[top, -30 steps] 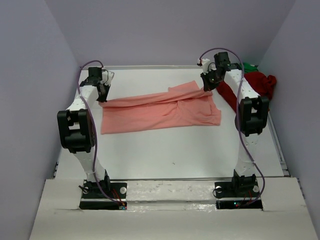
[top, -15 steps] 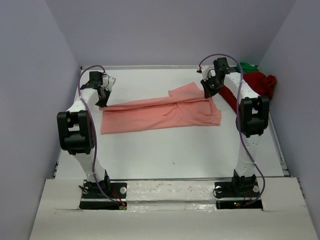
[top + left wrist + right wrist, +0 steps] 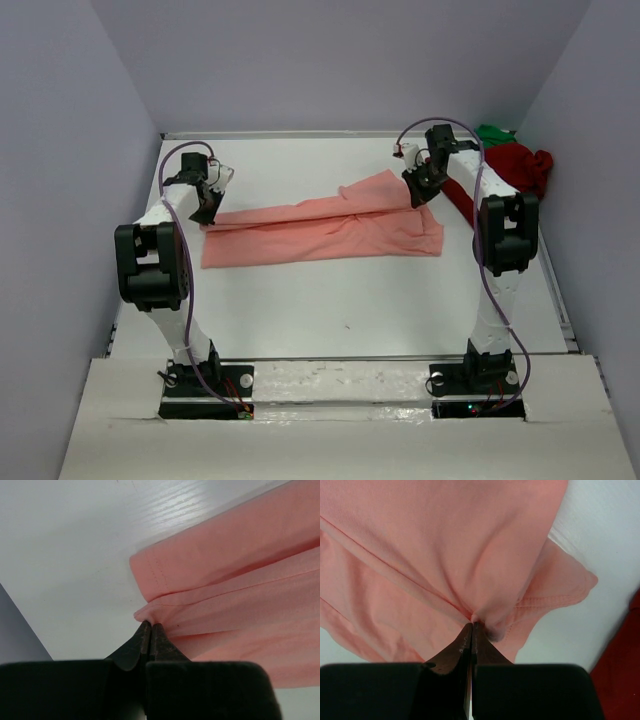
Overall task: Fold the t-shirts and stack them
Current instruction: Fold the tshirt
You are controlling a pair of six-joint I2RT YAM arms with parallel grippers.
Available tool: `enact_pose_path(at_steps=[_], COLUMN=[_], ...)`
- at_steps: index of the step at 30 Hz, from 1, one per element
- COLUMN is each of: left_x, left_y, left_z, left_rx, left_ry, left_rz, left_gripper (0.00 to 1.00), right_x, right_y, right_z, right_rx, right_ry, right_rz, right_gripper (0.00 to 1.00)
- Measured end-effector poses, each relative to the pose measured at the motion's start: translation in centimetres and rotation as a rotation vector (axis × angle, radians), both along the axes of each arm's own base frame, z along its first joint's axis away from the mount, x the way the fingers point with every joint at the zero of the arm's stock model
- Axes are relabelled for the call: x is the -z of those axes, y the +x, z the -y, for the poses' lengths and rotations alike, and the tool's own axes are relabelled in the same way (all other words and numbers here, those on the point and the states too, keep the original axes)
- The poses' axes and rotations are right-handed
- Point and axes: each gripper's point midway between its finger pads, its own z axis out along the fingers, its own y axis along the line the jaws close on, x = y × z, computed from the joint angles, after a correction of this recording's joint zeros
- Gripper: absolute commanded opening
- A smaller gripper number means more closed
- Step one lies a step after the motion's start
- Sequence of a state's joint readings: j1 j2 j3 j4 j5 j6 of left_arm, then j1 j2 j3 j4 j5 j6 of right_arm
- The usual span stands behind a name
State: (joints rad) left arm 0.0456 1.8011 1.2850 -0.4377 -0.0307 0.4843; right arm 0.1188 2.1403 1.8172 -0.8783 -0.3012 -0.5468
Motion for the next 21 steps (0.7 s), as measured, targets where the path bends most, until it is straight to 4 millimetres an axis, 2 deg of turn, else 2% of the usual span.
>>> enact_pose_path(at_steps=[14,21], left_x=[-0.2,1.6], left_y=[0.5,0.4], left_z=[-0.3,-0.2], left_rx=[0.005,0.004], left_ry=[0.078,0.137], left_rz=[0.020,-0.012], left_gripper=[0.00,0.00], right_x=[0.9,1.9], right_y=[-0.7,-0.5], right_z=[0.3,0.1], right_rx=[-0.002,0.001], right_ry=[-0.015,-0.010], right_rz=[-0.033,-0.068], right_gripper=[0.00,0.00])
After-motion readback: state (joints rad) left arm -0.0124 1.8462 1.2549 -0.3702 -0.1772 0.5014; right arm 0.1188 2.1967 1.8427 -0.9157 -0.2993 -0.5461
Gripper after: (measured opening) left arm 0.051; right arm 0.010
